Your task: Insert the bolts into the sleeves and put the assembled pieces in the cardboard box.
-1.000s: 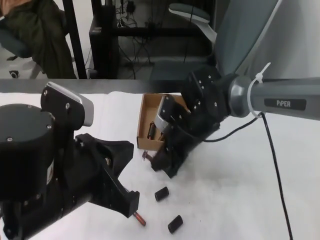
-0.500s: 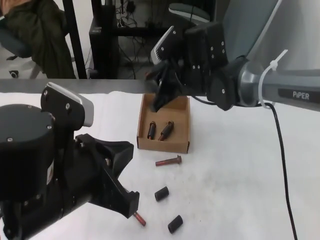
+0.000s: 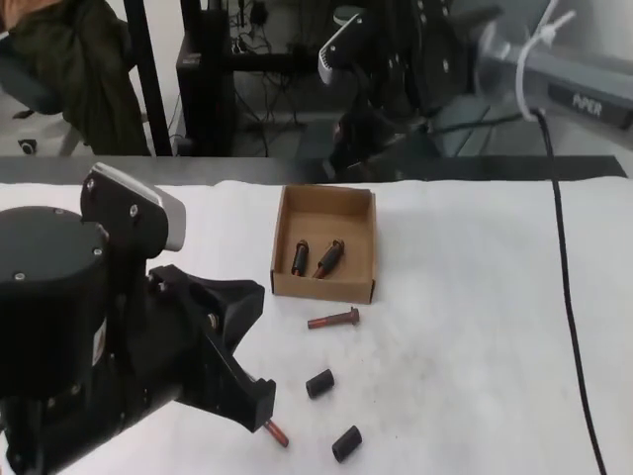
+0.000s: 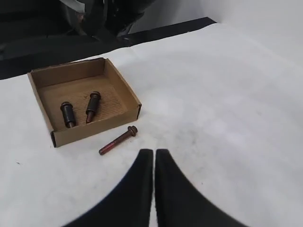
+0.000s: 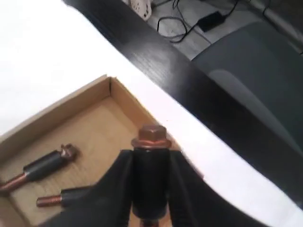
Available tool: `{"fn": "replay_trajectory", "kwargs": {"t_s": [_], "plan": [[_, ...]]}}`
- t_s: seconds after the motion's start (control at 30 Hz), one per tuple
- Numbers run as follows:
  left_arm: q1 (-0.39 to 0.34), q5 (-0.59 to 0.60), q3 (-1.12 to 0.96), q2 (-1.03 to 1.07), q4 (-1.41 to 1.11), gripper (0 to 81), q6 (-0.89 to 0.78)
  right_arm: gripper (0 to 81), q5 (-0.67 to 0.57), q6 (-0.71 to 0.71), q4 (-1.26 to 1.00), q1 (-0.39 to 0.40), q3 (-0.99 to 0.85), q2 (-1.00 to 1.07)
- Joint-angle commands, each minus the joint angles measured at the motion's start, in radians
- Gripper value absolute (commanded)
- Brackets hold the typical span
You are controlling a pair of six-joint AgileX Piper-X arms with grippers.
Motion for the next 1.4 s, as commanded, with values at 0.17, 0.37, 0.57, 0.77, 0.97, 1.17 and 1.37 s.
{"fn": "replay_trajectory", "kwargs": {"t_s": [0.17, 0.37, 0.57, 0.77, 0.97, 1.17, 1.37], "plan": [[-0.004, 0.000, -0.001, -0.003, -0.048, 1.8, -0.026, 0.4, -0.024, 0.011, 0.099, 0.022, -0.021, 0.055], [-0.004, 0.000, -0.001, -0.003, -0.048, 1.8, -0.046, 0.4, -0.042, 0.018, 0.087, 0.026, -0.021, 0.122], [-0.004, 0.000, -0.001, -0.003, -0.048, 1.8, -0.049, 17.1, -0.045, 0.021, 0.069, 0.026, -0.021, 0.125], [-0.004, 0.028, -0.001, -0.003, -0.048, 1.8, -0.051, 70.0, -0.042, 0.091, 0.064, 0.028, -0.024, 0.125], [-0.004, 0.031, -0.001, -0.003, -0.021, 1.8, -0.049, 60.5, -0.068, 0.066, 0.096, 0.036, -0.026, 0.089], [-0.004, 0.031, -0.001, -0.003, -0.019, 1.8, -0.044, 60.6, -0.068, 0.021, 0.231, 0.038, -0.026, -0.032], [-0.004, 0.031, -0.001, -0.003, -0.019, 1.8, -0.045, 60.6, -0.068, 0.030, 0.367, 0.042, -0.026, -0.158]]}}
